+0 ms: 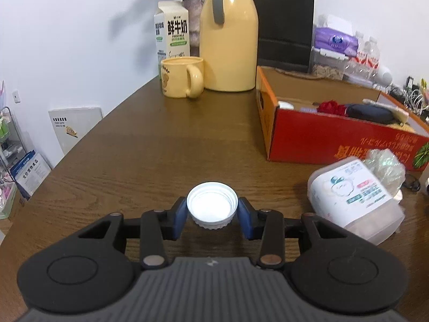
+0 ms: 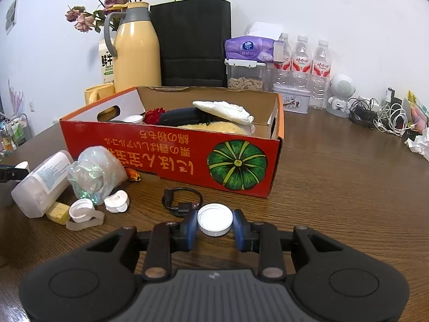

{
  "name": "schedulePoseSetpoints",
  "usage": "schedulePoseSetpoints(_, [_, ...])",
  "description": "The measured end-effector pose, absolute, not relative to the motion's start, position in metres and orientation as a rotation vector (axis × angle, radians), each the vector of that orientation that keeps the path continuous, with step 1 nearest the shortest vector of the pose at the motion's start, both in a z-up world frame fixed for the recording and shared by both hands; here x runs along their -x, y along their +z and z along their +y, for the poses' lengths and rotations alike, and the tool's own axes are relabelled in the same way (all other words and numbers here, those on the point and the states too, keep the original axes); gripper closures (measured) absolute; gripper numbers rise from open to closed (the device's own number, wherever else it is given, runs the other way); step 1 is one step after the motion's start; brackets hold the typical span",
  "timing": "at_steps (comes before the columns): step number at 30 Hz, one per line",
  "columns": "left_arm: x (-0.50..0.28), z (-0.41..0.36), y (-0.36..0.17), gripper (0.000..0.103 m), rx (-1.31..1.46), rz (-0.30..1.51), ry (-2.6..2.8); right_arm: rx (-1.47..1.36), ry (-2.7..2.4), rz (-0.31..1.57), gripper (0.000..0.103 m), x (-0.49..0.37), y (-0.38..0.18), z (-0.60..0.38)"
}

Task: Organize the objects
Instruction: 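Grasp a white bottle cap with the left gripper while the right grasps another white cap, then carry both white caps over the open cardboard box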

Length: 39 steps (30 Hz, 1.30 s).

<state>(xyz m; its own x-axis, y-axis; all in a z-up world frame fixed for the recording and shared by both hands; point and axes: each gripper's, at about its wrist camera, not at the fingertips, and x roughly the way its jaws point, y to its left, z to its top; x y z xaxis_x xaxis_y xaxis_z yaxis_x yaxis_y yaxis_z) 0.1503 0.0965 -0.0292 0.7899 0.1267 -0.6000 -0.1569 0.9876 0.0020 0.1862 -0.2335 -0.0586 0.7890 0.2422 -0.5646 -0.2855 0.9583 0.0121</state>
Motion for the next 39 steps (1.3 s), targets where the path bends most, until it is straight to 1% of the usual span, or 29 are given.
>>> schedulePoseSetpoints(10, [-0.153, 0.086, 0.001, 0.062, 0.058, 0.541, 0.108, 0.082, 0.277, 0.555, 0.076, -0.182, -0.051, -0.232])
schedulePoseSetpoints(17, [-0.171, 0.066, 0.032, 0.062, 0.042, 0.440, 0.043, 0.102, 0.300, 0.481, 0.076, -0.187, -0.025, -0.220])
schedulePoseSetpoints(23, [-0.197, 0.042, 0.050, 0.062, 0.032, 0.396, -0.025, 0.130, 0.350, 0.429, 0.076, -0.205, -0.002, -0.192])
schedulePoseSetpoints(32, [-0.240, 0.011, 0.056, 0.062, 0.046, 0.371, -0.104, 0.167, 0.405, 0.415, 0.076, -0.251, 0.008, -0.136])
schedulePoseSetpoints(39, [-0.278, 0.008, 0.042, 0.062, 0.081, 0.402, -0.092, 0.121, 0.381, 0.424, 0.076, -0.282, -0.001, -0.122])
